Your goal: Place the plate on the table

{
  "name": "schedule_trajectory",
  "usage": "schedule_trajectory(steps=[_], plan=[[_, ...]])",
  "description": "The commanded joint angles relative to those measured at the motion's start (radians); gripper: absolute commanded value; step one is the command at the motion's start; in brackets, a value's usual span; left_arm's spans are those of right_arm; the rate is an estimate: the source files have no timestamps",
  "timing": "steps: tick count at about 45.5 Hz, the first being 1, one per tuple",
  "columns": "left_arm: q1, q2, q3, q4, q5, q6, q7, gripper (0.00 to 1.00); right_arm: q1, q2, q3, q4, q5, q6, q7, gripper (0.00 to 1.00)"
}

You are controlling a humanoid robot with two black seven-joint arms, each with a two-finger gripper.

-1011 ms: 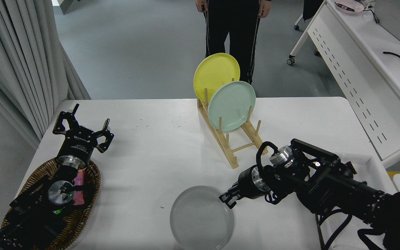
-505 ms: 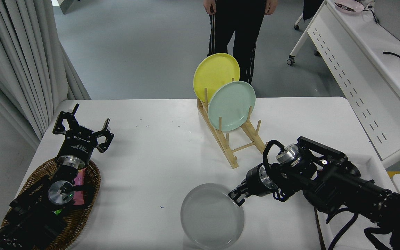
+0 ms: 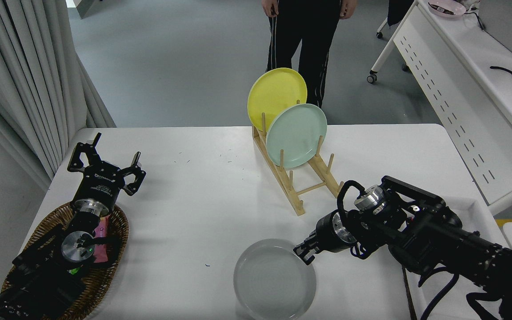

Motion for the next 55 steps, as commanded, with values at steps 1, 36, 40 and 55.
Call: schedule_trajectory(steps=[1,36,40,55], plan=[[0.000,0.000,0.000,0.000,0.000,0.000,0.000,1.00,0.000,0.005,0.033,0.002,-0.003,0.000,-0.003,1.00],[0.000,0.000,0.000,0.000,0.000,0.000,0.000,1.00,-0.013,-0.044,0.106,0.228,-0.038,0.879,0.006,1.00],[0.000,0.000,-0.002,0.000,0.000,0.000,0.000,1.00,-0.011,-0.054,0.132,0.243,-0.076,0.986,0.006,1.00],[0.000,0.000,0.000,0.000,0.000,0.000,0.000,1.00,0.000,-0.047,0.549,0.255,-0.475,0.970,0.057,1.00]])
